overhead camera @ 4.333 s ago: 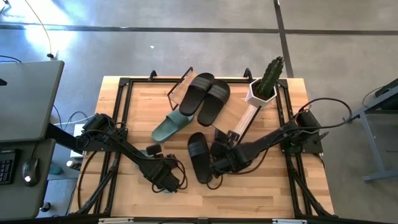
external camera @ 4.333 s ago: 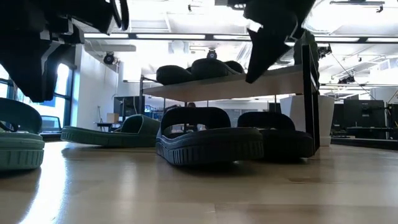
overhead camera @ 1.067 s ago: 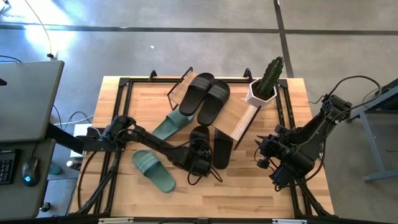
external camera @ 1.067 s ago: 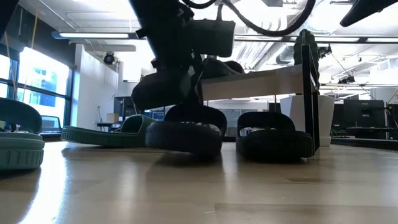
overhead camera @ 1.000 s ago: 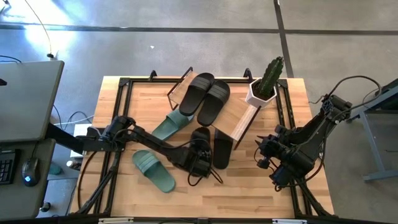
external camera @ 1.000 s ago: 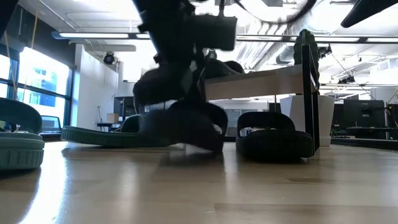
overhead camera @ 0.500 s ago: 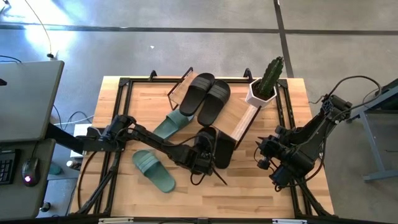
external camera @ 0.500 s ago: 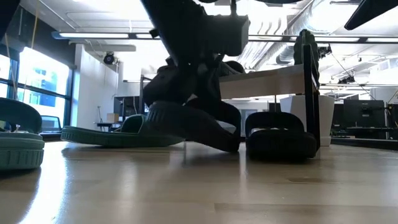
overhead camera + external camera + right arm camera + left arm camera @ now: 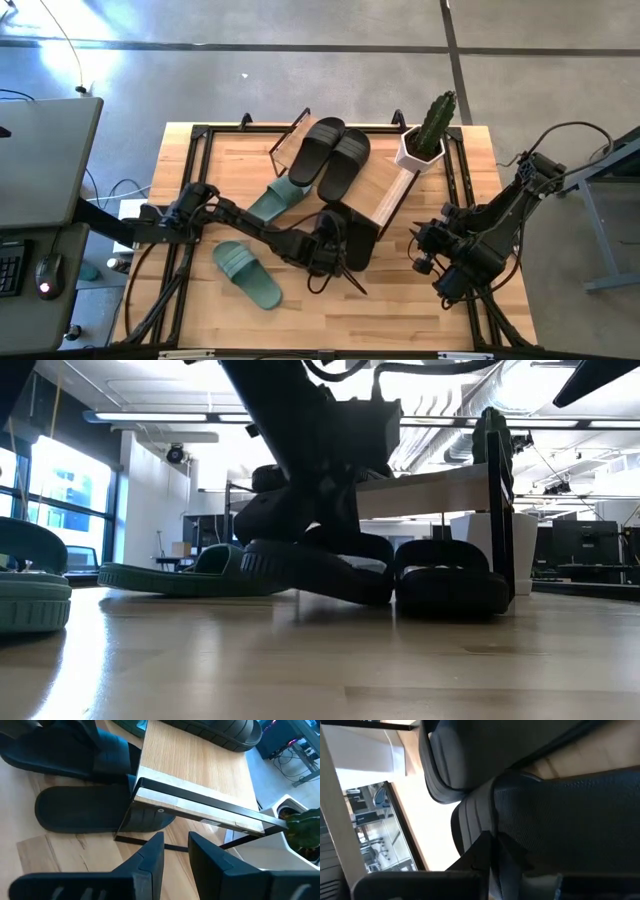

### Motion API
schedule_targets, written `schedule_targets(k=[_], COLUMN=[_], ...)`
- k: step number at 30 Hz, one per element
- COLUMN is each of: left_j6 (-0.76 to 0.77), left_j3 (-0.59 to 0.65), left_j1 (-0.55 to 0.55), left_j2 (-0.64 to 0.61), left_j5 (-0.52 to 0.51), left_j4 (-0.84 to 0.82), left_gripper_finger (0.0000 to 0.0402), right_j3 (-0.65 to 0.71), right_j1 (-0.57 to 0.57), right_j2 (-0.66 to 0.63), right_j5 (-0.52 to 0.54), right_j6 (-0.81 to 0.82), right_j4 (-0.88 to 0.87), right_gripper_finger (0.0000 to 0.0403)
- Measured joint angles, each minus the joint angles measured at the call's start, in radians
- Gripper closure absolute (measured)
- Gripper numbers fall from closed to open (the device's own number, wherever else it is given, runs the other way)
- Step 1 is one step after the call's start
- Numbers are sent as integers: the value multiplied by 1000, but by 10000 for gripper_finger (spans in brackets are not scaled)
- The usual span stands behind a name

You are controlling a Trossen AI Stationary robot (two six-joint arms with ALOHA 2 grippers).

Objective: Pick and place slides into the shelf
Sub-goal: Move the black slide under the shelf

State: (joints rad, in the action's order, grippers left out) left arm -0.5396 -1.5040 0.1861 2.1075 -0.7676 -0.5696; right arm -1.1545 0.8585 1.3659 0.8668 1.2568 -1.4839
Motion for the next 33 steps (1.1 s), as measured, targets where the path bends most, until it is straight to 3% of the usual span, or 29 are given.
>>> schedule_targets(k=[11,22,27,30,33], left_j6=[63,109,282,464,652], left_j3=[0,-36,-142,-239,-360], left_j1=[-10,-3,13,33,53], left_j2=[0,2,2,2,2], left_j5=[48,9,0,8,86], left_j4=[-25,-148,-329,-487,-654], left_gripper_finger=[307,215,193,191,199], right_j3=[0,0,0,0,0], right_j1=[0,0,0,0,0], right_j2=[0,0,0,0,0], right_j5=[-3,-3,-3,-2,5], right_j6=[0,-4,-8,-8,-8], right_j4=[7,7,7,7,7], right_gripper_finger=[324,324,324,324,324])
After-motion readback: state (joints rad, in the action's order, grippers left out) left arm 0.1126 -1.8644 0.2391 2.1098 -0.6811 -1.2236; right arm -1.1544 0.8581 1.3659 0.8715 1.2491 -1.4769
